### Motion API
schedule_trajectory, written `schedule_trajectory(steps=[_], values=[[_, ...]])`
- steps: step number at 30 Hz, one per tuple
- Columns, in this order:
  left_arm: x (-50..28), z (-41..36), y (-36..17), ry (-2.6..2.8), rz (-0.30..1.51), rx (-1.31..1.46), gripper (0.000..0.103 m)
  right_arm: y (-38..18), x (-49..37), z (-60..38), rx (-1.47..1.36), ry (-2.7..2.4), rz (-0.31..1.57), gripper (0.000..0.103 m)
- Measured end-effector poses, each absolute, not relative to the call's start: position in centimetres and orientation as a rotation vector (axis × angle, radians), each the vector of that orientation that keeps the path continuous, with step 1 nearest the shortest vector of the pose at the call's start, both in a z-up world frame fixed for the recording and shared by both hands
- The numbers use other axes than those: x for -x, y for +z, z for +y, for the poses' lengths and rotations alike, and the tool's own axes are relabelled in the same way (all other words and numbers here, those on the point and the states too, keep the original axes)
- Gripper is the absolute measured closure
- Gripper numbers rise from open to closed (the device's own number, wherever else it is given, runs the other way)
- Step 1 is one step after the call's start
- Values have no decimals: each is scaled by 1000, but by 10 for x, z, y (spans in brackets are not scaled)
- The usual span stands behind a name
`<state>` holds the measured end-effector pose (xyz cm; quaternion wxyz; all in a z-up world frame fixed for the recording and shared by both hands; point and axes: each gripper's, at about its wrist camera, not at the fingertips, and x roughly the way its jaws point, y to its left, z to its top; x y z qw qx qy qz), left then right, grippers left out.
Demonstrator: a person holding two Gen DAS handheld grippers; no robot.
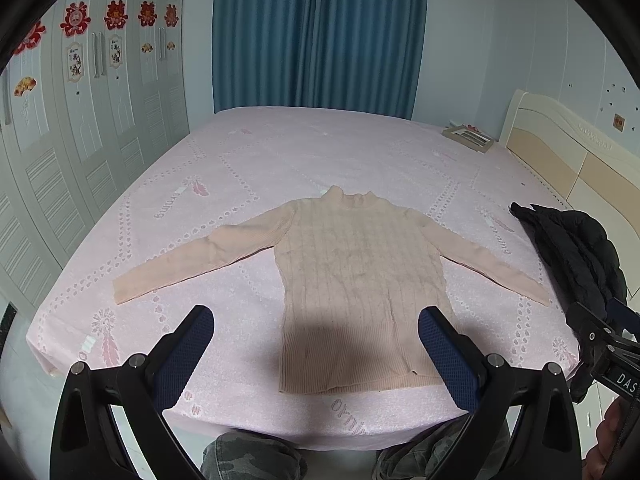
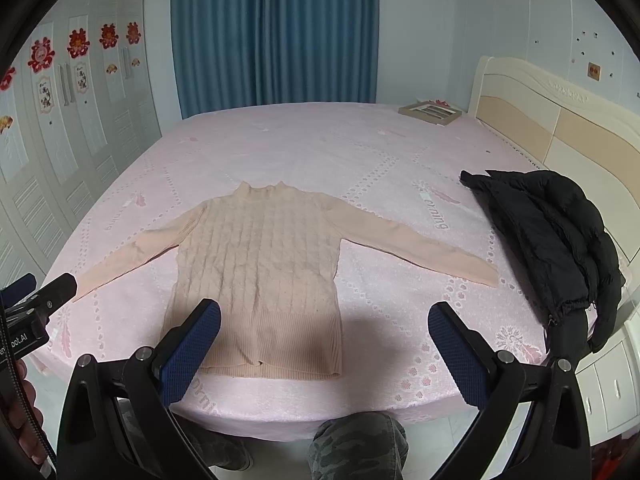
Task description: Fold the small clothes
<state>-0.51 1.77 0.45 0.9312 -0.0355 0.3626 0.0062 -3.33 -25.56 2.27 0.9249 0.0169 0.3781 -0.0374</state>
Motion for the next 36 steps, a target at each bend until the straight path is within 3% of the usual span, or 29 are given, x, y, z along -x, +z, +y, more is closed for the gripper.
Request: schedule_trajectory(steps=[36], values=[[5, 26, 4, 30, 725, 76, 0, 21, 30, -248, -41, -66, 776, 1]])
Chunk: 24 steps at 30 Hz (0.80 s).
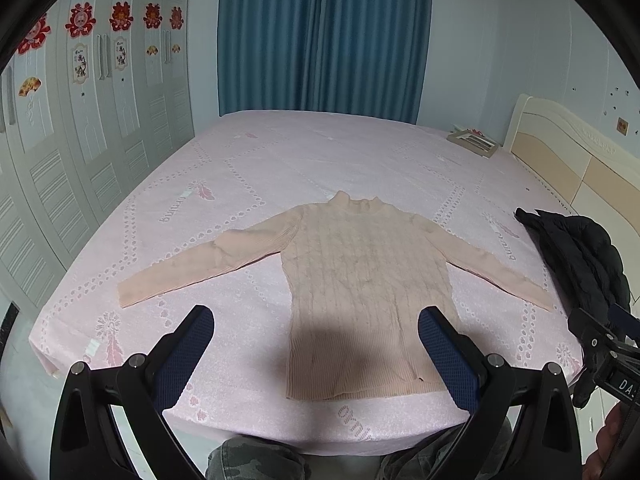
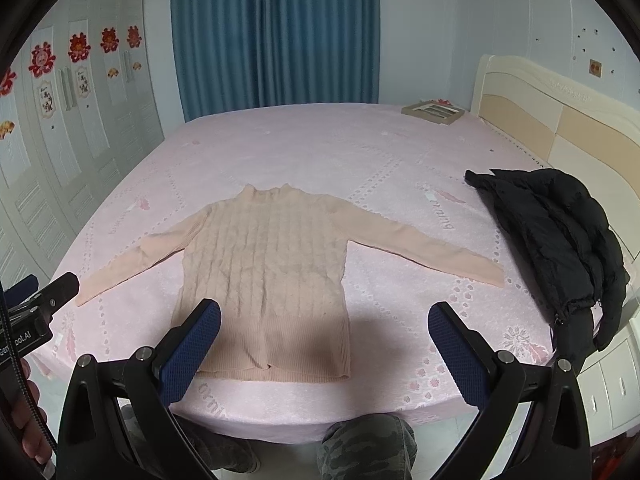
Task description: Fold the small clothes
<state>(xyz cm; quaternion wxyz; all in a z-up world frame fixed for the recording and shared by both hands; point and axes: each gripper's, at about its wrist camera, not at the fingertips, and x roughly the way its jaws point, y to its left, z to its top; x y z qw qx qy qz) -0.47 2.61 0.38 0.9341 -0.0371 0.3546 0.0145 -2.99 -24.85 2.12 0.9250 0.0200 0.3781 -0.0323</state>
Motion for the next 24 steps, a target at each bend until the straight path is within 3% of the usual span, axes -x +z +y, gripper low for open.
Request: schedule_trajectory(steps=[24], values=[[-29, 57, -21, 51, 743, 128, 0, 8, 9, -245, -32, -57, 782, 1]])
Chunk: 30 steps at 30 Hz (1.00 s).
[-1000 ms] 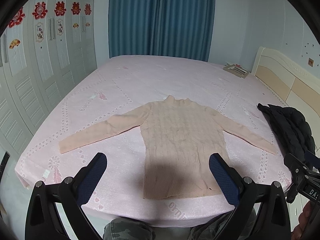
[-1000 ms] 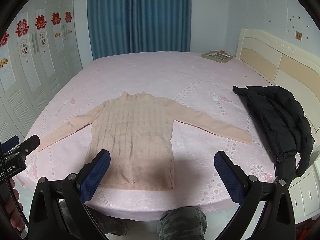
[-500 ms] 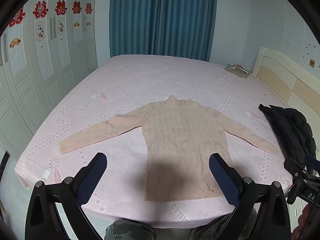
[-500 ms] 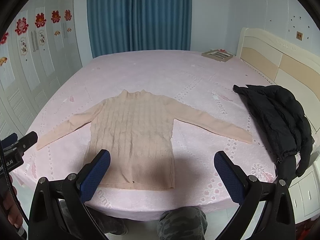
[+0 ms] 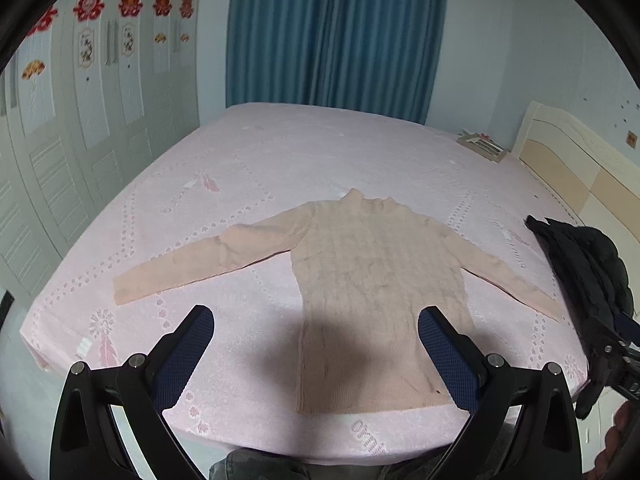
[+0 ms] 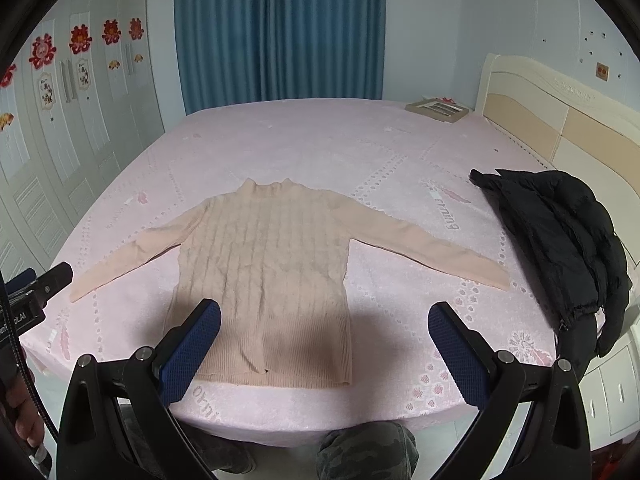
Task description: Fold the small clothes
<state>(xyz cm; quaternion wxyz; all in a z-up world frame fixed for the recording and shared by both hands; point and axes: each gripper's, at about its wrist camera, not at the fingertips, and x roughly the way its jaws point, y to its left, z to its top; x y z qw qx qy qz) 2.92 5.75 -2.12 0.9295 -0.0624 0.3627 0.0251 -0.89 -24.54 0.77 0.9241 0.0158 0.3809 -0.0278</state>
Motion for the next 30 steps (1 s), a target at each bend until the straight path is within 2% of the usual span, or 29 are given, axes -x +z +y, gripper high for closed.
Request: schedule_trajectory(steps=[10, 18, 24, 30], values=[[-81, 118, -99, 127, 840, 258, 0, -30, -43, -244, -50, 1, 756, 1], [-116, 218, -170, 315, 883, 400, 3, -86, -102, -236, -44, 29, 866, 2], [-119, 304, -223, 398, 830, 678, 4, -124, -123, -227, -9, 63, 899, 4], [-119, 366, -254, 526, 716, 862, 20, -148, -131, -225, 4, 61, 912, 4]])
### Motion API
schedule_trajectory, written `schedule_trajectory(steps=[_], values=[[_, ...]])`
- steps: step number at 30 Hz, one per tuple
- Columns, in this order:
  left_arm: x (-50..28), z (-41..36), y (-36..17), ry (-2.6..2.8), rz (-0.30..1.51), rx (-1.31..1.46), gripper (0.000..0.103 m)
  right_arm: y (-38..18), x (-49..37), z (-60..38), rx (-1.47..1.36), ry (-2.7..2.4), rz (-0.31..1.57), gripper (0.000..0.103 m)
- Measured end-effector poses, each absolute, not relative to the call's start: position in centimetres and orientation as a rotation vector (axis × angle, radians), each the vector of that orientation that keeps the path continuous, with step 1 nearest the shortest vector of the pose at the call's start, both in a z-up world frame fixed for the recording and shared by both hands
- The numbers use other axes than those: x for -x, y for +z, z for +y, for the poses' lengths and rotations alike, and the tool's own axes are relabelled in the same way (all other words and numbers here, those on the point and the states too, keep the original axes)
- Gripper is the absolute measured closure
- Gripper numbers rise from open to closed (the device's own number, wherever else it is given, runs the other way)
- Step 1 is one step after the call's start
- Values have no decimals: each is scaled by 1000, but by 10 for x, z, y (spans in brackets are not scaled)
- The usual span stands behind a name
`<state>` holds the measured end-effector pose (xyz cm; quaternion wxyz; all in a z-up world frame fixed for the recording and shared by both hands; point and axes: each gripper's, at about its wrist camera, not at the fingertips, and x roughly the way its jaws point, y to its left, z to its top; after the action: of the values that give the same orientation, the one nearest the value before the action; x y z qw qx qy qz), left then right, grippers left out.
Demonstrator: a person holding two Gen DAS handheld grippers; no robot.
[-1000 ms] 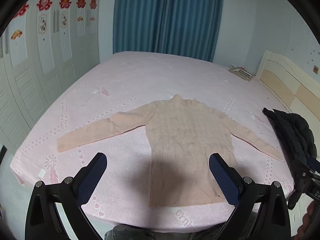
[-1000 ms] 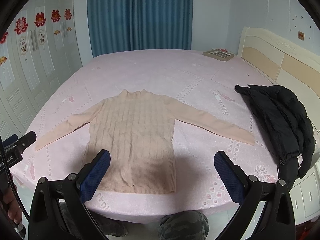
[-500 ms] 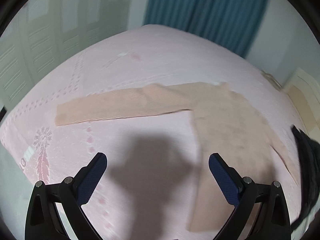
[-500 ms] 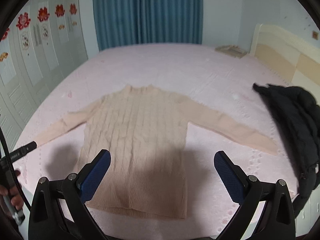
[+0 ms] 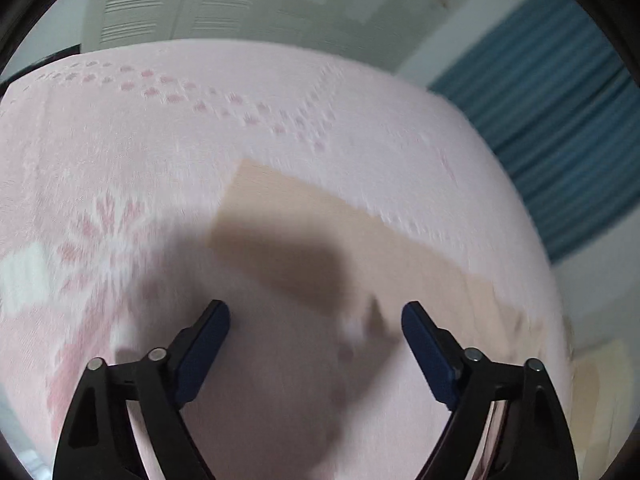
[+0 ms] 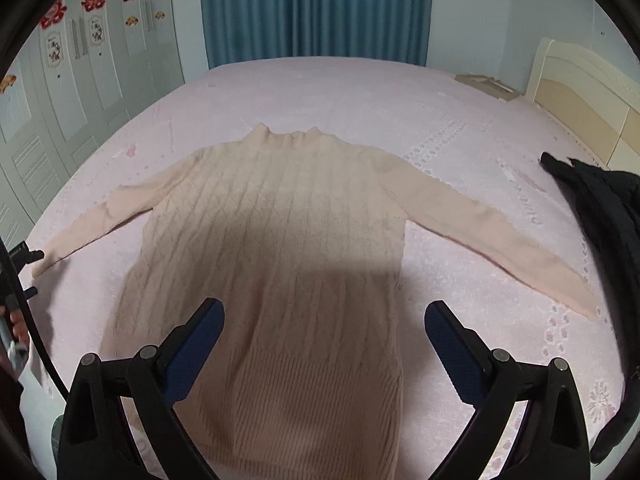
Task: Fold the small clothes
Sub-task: 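Grasp a sweater sleeve cuff with the left tool and lift it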
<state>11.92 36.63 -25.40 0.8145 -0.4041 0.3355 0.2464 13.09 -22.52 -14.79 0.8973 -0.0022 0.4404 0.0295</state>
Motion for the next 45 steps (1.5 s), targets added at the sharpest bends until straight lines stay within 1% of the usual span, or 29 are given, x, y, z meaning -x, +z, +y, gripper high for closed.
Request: schedule_trajectory(steps=[3, 5, 6, 8, 11, 19, 23, 25, 29, 32, 36, 40, 45], values=[[-133, 374, -257, 576, 707, 840, 33, -158, -135, -228, -10, 49, 939, 4], [-140, 374, -256, 610, 713, 812, 50, -163, -136, -232, -25, 36, 951, 4], [-144, 373, -255, 631, 727, 788, 57, -166, -136, -234, -34, 33, 955, 4], [-152, 380, -257, 670, 758, 751, 92, -168, -137, -240, -43, 25, 960, 4], [-163, 374, -243, 670, 767, 713, 93, -169, -137, -252, -65, 14, 958, 4], [-222, 296, -140, 528, 680, 463, 93, -149, -135, -289, -104, -5, 905, 4], [-257, 212, -91, 371, 642, 335, 93, -143, -130, -312, -72, -38, 880, 4], [-274, 178, -78, 303, 636, 302, 93, -142, -127, -324, -55, -56, 871, 4], [-315, 88, -60, 171, 634, 215, 93, -143, -121, -357, -61, -79, 876, 4], [-347, 15, -60, 64, 654, 165, 93, -144, -116, -377, -58, -95, 871, 4], [-374, -75, -82, -54, 705, 93, 93, -152, -112, -401, -62, -123, 877, 4], [-374, -149, -126, -128, 766, 36, 93, -169, -111, -416, -78, -148, 902, 4], [-372, -195, -183, -191, 892, 94, 92, -191, -111, -429, -105, -160, 949, 4]])
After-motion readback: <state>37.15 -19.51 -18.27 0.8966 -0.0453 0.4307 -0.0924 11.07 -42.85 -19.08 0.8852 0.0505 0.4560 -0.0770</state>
